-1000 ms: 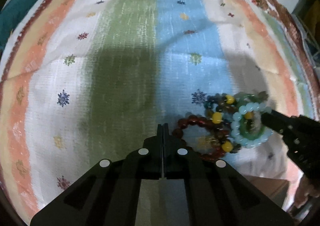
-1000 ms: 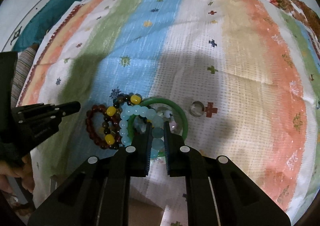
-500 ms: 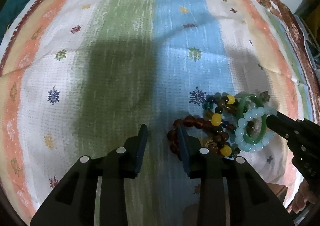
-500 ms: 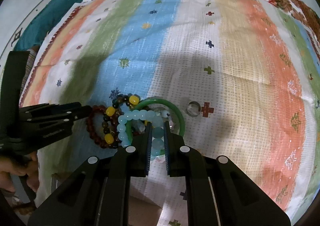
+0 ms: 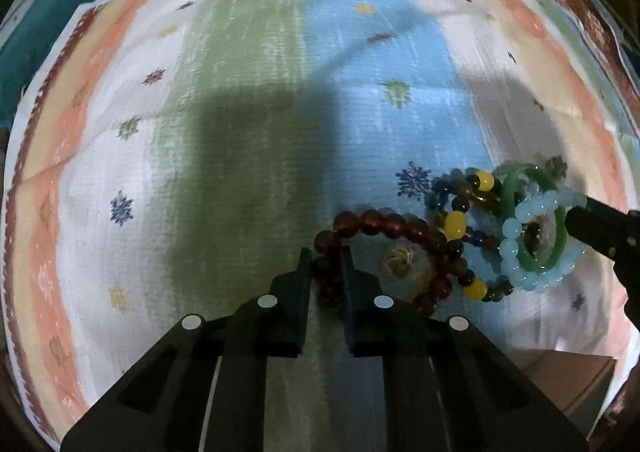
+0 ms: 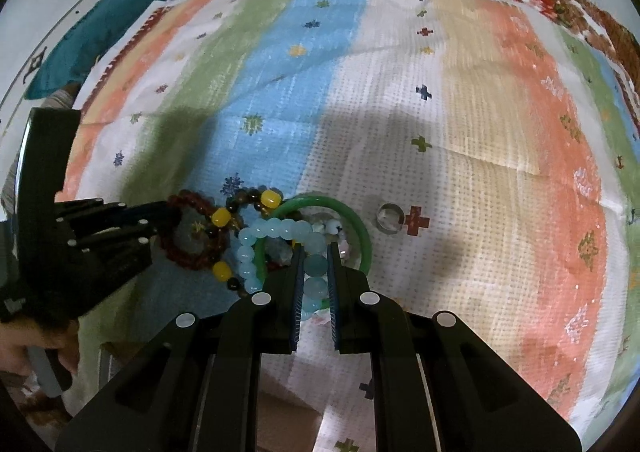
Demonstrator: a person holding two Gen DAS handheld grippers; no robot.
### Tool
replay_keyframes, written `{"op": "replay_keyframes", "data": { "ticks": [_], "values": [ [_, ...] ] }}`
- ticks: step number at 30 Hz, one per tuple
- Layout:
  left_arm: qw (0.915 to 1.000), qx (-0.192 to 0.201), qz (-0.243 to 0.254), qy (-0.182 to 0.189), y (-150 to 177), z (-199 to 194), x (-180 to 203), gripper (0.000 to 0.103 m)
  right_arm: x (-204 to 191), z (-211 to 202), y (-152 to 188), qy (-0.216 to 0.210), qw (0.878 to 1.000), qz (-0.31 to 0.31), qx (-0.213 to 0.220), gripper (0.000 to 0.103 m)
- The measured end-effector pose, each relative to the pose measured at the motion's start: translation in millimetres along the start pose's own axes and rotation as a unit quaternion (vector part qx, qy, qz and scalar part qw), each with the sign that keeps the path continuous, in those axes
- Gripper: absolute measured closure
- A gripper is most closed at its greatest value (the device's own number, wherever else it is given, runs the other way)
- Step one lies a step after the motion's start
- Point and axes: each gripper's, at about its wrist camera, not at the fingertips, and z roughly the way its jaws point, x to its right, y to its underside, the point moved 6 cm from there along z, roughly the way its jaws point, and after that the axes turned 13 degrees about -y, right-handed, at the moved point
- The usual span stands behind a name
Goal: Organize jewelry
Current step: 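Lift both held bracelets up off the pile with both tools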
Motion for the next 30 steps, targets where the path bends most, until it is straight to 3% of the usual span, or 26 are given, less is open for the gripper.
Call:
{"op": "replay_keyframes", "data": {
  "ticks": [12,21,30],
  "values": [
    [0.9984,0.049,-0.02,0.023,-9,-55,-17,0.09,-16,-43,5,0.018,0.999,-0.022,0.037,0.091],
    [0.9961,0.085,-0.019,0.011,9,-96,-32,0.09,-10,-64,11,0.036,0.998,-0.012,0.056,0.091],
    [0.9949,0.098,-0.023,0.011,22,-118,-34,0.09,-11,-84,25,0.047,0.996,-0.01,0.071,0.091]
  ]
}}
